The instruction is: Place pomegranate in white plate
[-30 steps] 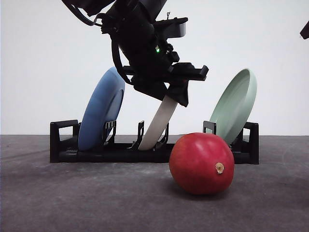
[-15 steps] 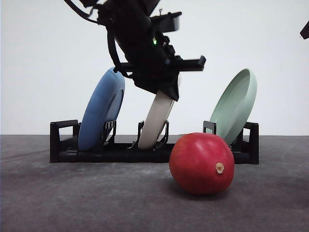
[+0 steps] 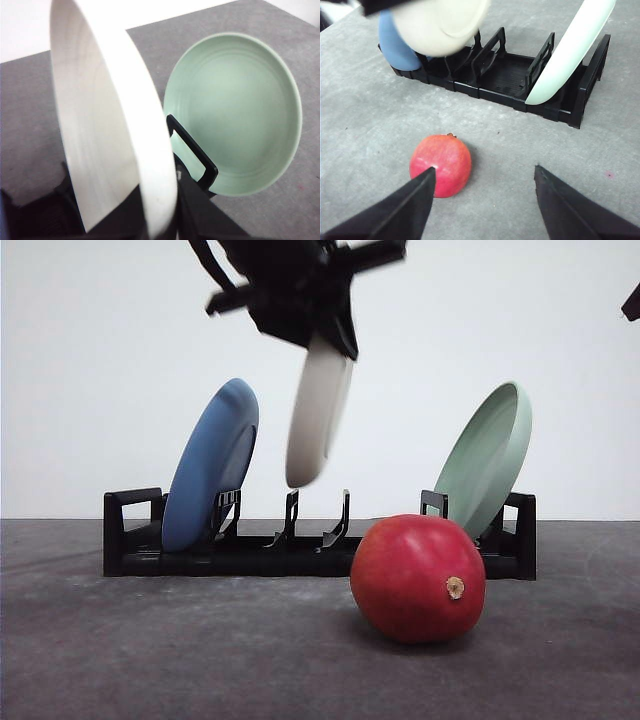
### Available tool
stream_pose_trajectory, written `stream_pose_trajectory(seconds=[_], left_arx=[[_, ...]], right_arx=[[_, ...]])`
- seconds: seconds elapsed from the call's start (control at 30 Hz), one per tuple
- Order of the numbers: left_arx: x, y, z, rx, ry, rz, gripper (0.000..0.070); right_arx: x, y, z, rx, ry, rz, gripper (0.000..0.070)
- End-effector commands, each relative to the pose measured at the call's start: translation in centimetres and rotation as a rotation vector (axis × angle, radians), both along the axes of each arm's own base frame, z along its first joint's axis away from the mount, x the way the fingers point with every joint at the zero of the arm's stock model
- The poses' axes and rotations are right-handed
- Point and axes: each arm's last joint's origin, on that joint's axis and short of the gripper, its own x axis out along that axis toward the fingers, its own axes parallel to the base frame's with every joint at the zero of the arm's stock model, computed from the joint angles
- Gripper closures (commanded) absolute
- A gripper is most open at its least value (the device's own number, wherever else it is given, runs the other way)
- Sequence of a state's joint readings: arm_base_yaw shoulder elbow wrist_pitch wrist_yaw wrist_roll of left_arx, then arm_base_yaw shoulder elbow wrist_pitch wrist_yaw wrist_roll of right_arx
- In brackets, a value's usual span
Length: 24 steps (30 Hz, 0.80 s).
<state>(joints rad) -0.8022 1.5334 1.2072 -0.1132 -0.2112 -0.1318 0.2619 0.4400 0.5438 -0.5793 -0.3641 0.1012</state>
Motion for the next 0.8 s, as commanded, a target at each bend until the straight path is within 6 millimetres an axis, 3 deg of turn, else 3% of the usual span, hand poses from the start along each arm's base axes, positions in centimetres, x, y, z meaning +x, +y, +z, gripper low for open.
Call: stream_pose_trajectory(seconds=[0.0, 0.23, 0.43, 0.57, 0.77], left_arx=[[-0.7, -0.1, 1.6, -0.055, -0.008, 0.0, 0.069], [-3.7, 1.9, 4.1, -0.14, 0.101, -0.077, 0.069], [-6.4, 3.3, 5.2, -0.145, 0.164, -0.133, 0.069], [-8.2, 4.3, 4.2, -0.143, 0.149, -0.127, 0.069], [-11.1, 6.6, 0.9, -0.125, 0.125, -0.117, 0.069]], right_arx=[[0.0, 0.0, 0.5, 0.004, -0.023, 0.008, 0.0305], [0.0, 0.0, 0.5, 0.004, -0.023, 0.008, 0.0305], [0.0, 0.0, 0.5, 0.004, -0.022, 0.008, 0.0305], [0.0, 0.0, 0.5, 0.004, -0.022, 0.008, 0.0305], [0.0, 0.0, 0.5, 0.0, -0.019, 0.008, 0.0305]])
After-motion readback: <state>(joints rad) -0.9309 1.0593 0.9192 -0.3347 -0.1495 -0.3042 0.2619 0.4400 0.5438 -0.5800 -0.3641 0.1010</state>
